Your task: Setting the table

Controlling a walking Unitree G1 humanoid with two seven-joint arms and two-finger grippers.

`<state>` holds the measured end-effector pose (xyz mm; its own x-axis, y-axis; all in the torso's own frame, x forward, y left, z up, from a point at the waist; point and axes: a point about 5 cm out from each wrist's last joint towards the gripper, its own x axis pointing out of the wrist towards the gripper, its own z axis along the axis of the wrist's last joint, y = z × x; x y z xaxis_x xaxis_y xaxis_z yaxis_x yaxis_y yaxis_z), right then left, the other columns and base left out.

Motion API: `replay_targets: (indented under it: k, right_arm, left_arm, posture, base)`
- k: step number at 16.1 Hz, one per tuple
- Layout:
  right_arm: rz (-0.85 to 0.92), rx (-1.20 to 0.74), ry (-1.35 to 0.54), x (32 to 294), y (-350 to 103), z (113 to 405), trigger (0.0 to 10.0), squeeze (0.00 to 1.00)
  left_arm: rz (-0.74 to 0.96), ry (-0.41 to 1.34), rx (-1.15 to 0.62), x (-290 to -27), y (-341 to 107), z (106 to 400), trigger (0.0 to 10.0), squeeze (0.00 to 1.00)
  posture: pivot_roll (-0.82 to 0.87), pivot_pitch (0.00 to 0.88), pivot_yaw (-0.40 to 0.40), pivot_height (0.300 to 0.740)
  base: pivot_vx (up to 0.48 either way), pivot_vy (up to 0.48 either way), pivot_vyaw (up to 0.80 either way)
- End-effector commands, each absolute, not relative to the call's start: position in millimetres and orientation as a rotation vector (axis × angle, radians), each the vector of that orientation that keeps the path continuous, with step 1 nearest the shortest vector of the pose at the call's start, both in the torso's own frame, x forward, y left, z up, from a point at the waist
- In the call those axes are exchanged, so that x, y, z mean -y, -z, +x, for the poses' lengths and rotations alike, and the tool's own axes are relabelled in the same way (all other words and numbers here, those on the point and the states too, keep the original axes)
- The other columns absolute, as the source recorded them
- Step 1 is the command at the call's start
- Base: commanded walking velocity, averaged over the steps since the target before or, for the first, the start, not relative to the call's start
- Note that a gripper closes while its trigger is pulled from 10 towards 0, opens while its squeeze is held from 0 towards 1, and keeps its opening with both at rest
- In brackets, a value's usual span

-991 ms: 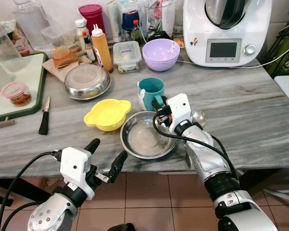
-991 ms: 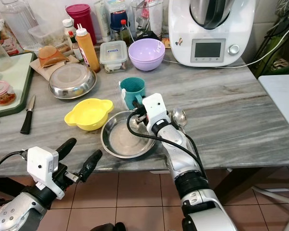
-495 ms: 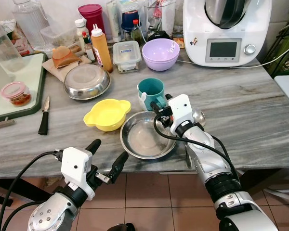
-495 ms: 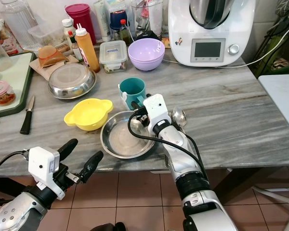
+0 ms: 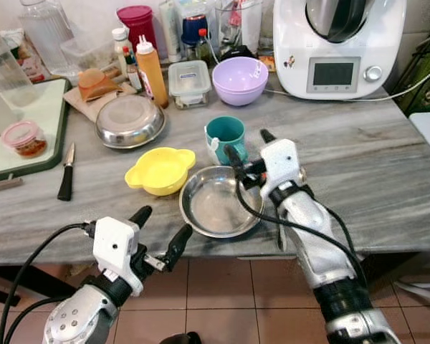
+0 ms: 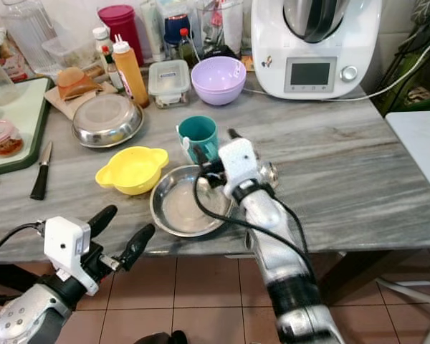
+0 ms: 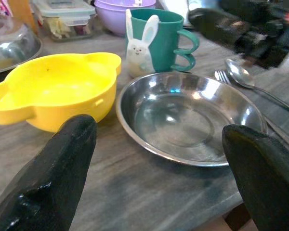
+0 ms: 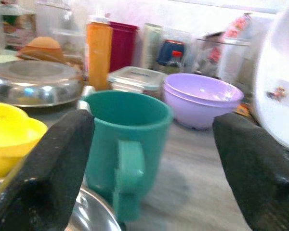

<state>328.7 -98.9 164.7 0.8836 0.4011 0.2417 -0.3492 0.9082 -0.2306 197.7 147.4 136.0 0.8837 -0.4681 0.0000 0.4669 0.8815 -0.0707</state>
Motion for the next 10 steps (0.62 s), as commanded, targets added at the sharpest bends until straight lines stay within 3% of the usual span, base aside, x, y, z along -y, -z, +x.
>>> replay_targets:
  k: [1,10]
  right_arm:
    - [-0.171,0.295,-0.358,104.7,-168.2,325.0,10.0,1.00]
    - [-0.158,0.165,-0.345,120.1,-147.4,285.8,10.0,1.00]
  left_arm:
    - [-0.064,0.477,-0.019,-149.1,-136.0,197.4,10.0,0.00]
    - [-0.080,0.434,-0.001,-149.5,-130.3,203.1,10.0,0.00]
  posture:
    - [0.01,0.114,0.073,0.740]
    - [-0.02,0.095,0.062,0.740]
  base:
    - [0.000,0.000,0.00]
    - [0.000,0.000,0.00]
